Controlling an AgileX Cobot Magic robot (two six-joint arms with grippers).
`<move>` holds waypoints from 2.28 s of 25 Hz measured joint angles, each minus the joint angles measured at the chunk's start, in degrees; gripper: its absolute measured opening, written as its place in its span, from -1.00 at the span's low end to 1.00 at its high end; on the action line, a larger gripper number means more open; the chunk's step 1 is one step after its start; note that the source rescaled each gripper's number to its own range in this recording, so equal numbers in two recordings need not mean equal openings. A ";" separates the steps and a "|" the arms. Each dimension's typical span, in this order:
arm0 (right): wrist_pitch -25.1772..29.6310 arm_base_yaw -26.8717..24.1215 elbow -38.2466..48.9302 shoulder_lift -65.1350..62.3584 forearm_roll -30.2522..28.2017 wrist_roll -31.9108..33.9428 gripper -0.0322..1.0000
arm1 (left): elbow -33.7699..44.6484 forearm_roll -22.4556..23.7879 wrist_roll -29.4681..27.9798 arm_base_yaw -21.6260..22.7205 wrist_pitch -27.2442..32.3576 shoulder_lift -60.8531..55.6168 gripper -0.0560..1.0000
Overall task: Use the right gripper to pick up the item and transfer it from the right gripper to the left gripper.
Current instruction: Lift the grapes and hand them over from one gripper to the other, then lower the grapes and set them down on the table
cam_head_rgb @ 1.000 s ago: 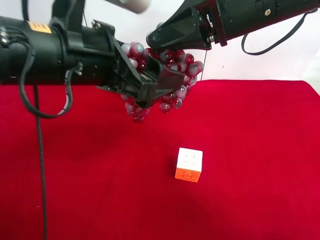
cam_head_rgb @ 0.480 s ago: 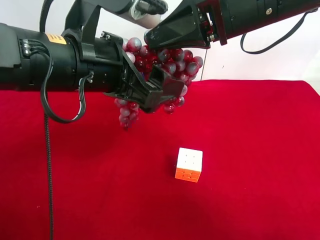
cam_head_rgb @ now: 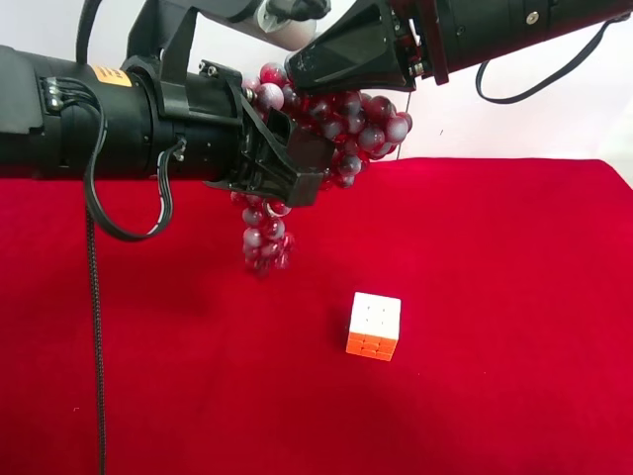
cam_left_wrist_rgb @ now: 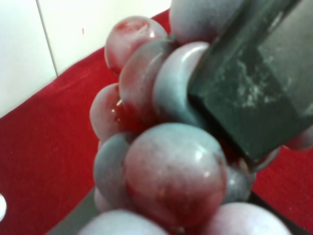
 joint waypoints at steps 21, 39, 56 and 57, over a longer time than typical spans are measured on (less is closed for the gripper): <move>-2.08 0.50 -0.05 -6.71 -13.14 3.31 0.79 | 0.00 0.13 0.00 -0.17 -0.19 0.62 -0.87; 7.78 0.50 -0.05 -30.41 -50.60 39.59 0.80 | 0.00 0.20 0.05 -0.17 -0.30 0.62 -0.87; 17.42 0.50 15.99 -65.58 -61.61 51.11 0.80 | 0.00 0.20 0.05 -0.21 -0.30 0.62 -0.88; 17.48 0.50 17.91 -67.13 -61.65 51.17 0.80 | 0.00 0.20 0.05 -0.21 -0.30 0.62 -0.88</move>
